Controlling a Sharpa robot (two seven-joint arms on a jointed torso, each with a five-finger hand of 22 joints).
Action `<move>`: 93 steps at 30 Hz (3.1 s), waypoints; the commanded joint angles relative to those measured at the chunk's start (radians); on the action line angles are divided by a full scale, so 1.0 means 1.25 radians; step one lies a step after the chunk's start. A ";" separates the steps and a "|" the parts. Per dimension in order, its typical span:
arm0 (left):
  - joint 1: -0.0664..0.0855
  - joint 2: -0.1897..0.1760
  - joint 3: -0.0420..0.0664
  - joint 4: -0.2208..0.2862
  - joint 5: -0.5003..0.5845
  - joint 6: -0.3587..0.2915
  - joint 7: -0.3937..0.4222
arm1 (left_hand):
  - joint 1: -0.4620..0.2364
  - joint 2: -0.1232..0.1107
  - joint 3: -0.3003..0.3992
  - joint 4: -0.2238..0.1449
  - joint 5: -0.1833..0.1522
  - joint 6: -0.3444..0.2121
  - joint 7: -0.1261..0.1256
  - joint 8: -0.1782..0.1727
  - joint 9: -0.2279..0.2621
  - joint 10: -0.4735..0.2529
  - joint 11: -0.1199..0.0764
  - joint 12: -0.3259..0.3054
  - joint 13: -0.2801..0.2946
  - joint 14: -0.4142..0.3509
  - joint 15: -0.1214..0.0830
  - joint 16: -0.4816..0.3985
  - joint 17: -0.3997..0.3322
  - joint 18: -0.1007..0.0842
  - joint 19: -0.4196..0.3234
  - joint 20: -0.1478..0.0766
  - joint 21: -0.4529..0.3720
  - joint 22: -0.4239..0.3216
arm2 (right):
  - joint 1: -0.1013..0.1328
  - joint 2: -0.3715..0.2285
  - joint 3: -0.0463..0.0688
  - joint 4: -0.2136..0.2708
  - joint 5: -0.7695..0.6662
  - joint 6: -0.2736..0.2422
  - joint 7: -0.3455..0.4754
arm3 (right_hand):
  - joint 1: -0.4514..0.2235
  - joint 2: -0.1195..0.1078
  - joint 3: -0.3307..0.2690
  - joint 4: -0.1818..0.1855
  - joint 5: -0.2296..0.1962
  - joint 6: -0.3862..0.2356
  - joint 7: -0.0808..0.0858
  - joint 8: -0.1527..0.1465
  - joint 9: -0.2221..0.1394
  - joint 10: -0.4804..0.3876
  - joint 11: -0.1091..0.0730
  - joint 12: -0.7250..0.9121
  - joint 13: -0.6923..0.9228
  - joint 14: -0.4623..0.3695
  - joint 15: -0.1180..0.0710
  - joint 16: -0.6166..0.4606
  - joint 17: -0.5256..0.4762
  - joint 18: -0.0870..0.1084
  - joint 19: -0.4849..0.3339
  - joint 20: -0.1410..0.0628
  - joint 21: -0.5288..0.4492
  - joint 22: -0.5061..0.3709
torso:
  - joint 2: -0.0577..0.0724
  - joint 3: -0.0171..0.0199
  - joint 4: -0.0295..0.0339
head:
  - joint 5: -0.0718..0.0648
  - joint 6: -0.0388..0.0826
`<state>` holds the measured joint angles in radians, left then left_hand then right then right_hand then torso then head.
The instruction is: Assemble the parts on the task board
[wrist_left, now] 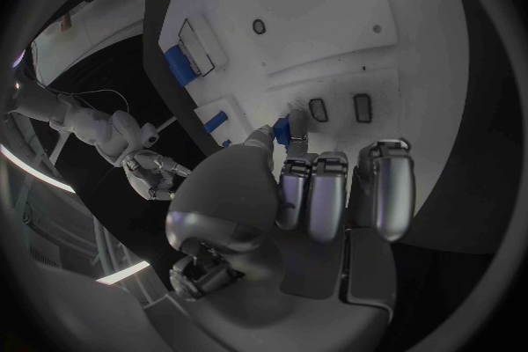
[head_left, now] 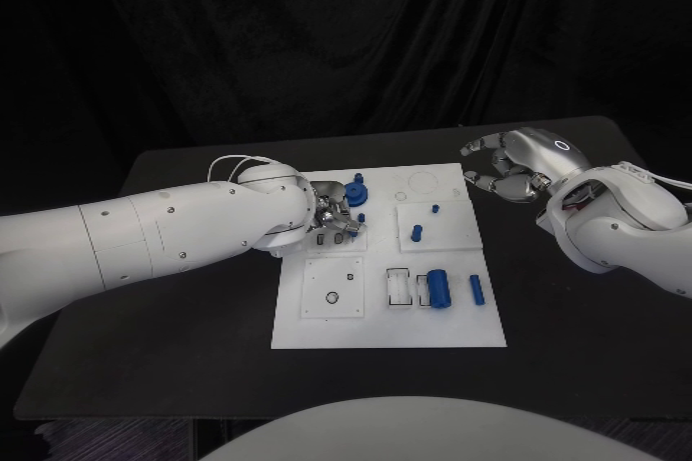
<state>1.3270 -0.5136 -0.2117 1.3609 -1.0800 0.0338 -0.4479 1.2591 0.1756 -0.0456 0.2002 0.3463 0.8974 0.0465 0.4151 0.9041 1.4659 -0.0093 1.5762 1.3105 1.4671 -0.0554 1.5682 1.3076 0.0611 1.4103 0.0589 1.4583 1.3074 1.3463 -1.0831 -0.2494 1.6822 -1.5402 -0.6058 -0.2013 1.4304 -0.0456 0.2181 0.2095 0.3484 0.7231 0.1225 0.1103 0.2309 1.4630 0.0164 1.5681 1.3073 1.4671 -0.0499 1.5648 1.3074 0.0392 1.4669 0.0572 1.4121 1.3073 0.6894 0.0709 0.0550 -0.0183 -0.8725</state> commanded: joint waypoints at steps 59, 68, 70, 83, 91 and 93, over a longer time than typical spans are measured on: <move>-0.027 -0.094 0.000 0.072 0.001 -0.066 0.018 | -0.087 -0.140 0.360 -0.029 0.014 0.048 0.000 -0.078 0.121 0.084 -0.008 -0.004 0.208 0.083 -0.007 0.002 0.211 -0.003 -0.003 -0.008 -0.021 0.068 | -0.002 -0.004 0.000 0.000 -0.002 0.033 -0.019 | 0.006 0.006 0.014 -0.005 0.022 0.006 0.000 -0.010 -0.005 0.086 0.007 0.002 0.211 0.083 0.007 0.005 0.211 0.004 0.020 0.008 -0.016 0.165 | 0.001 0.0008 0.0007 | 0.022 0.000; -0.035 -0.093 0.000 0.069 0.001 -0.082 0.027 | -0.104 -0.135 0.357 -0.018 -0.043 0.051 0.001 -0.090 0.128 0.084 -0.007 -0.004 0.208 0.083 -0.006 0.002 0.211 -0.003 -0.005 -0.007 -0.025 0.068 | -0.002 -0.003 0.000 -0.001 -0.002 0.034 -0.019 | 0.006 0.006 0.015 -0.006 0.023 0.006 0.000 -0.010 -0.005 0.086 0.007 0.002 0.211 0.083 0.007 0.005 0.211 0.004 0.019 0.008 -0.018 0.164 | 0.001 0.0010 -0.0006 | 0.023 0.000; -0.036 -0.094 0.000 0.068 0.001 -0.090 0.032 | -0.105 -0.135 0.357 -0.018 -0.044 0.051 0.001 -0.090 0.129 0.084 -0.007 -0.004 0.208 0.083 -0.006 0.002 0.211 -0.003 -0.005 -0.007 -0.025 0.068 | -0.002 -0.003 0.000 -0.001 -0.002 0.034 -0.019 | 0.006 0.006 0.015 -0.006 0.023 0.006 0.000 -0.010 -0.005 0.086 0.007 0.002 0.211 0.083 0.007 0.005 0.211 0.004 0.019 0.008 -0.018 0.164 | 0.001 0.0011 -0.0006 | 0.023 0.000; -0.038 -0.102 0.000 0.072 0.001 -0.118 0.063 | -0.095 -0.131 0.364 -0.028 -0.012 0.062 -0.002 -0.090 0.138 0.084 -0.009 -0.004 0.208 0.083 -0.008 0.002 0.211 -0.002 -0.006 -0.008 -0.028 0.068 | -0.004 -0.003 0.000 -0.003 -0.002 0.039 -0.021 | 0.006 0.007 0.018 -0.006 0.025 0.006 0.000 -0.011 -0.006 0.086 0.007 0.002 0.211 0.083 0.007 0.005 0.211 0.004 0.019 0.008 -0.019 0.164 | 0.002 0.0004 -0.0008 | 0.025 0.000; -0.039 -0.102 0.000 0.073 0.001 -0.123 0.069 | -0.091 -0.132 0.367 -0.032 0.001 0.065 -0.003 -0.091 0.142 0.084 -0.010 -0.004 0.208 0.083 -0.009 0.002 0.211 -0.002 -0.007 -0.009 -0.029 0.068 | -0.004 -0.004 0.000 -0.002 -0.002 0.043 -0.023 | 0.006 0.005 0.031 -0.011 0.053 0.008 0.000 -0.015 -0.010 0.086 0.007 0.002 0.211 0.083 0.007 0.005 0.211 0.004 0.018 0.008 -0.020 0.163 | 0.001 0.0008 -0.0004 | 0.026 0.000; -0.039 -0.103 0.000 0.073 0.001 -0.123 0.069 | -0.091 -0.132 0.367 -0.032 0.001 0.065 -0.003 -0.091 0.142 0.084 -0.010 -0.004 0.208 0.083 -0.009 0.002 0.211 -0.002 -0.007 -0.009 -0.029 0.068 | -0.004 -0.005 0.000 -0.001 -0.002 0.043 -0.023 | 0.006 0.005 0.031 -0.011 0.053 0.008 0.000 -0.015 -0.010 0.086 0.007 0.002 0.211 0.083 0.007 0.005 0.211 0.004 0.018 0.008 -0.020 0.163 | 0.001 0.0009 -0.0004 | 0.026 0.000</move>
<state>1.2805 -0.6421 -0.2127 1.4496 -1.0809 -0.1062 -0.3850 1.1366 0.0040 0.4062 0.1640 0.3421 0.9706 0.0449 0.3028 1.0801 1.4656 -0.0167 1.5751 1.3080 1.4634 -0.0589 1.5682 1.3075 0.0611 1.4063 0.0482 1.4272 1.3074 1.3433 -1.0879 -0.2495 1.6789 -1.5400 -0.5588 -0.2122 1.4342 -0.0418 0.2513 0.1958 0.4090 0.7266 0.1260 0.0966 0.2203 1.4665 0.0197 1.5681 1.3073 1.4670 -0.0499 1.5648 1.3074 0.0392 1.4633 0.0608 1.3928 1.3080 0.6912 0.0717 0.0541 0.0135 -0.8725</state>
